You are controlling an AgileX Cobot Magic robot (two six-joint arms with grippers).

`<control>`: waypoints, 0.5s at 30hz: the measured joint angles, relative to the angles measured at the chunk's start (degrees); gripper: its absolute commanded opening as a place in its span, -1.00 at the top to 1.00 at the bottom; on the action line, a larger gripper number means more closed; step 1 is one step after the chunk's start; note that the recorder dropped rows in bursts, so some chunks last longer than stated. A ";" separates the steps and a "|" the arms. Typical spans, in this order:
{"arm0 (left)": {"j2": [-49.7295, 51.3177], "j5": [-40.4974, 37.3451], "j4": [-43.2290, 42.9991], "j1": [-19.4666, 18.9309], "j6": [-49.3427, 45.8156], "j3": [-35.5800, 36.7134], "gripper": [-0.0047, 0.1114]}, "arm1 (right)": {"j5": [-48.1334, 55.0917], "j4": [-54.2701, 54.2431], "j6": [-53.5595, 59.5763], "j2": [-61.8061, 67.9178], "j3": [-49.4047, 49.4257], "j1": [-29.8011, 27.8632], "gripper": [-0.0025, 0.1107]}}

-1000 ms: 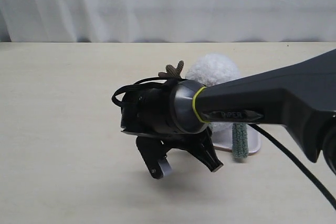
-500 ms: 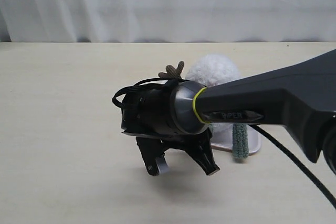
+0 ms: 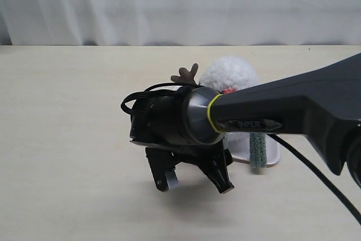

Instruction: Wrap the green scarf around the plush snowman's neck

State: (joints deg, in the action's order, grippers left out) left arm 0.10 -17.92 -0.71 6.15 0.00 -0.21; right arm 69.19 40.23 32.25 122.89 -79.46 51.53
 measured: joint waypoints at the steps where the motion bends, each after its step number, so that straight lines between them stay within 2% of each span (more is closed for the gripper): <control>1: 0.00 0.00 0.00 0.00 0.00 0.00 0.92 | 0.00 -0.28 0.00 0.00 0.00 0.00 -0.10; 13: 0.00 0.00 0.00 0.00 0.00 0.00 0.92 | 0.00 -0.51 -5.05 -0.23 0.00 4.79 -0.09; 15: 0.00 0.00 0.00 0.00 0.00 0.00 0.92 | 0.00 -0.51 -6.25 -0.82 0.00 5.65 -0.04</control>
State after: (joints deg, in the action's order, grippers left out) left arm 0.10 -17.92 -0.71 6.15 0.00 -0.21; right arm 69.19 39.73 26.01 122.07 -79.46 57.18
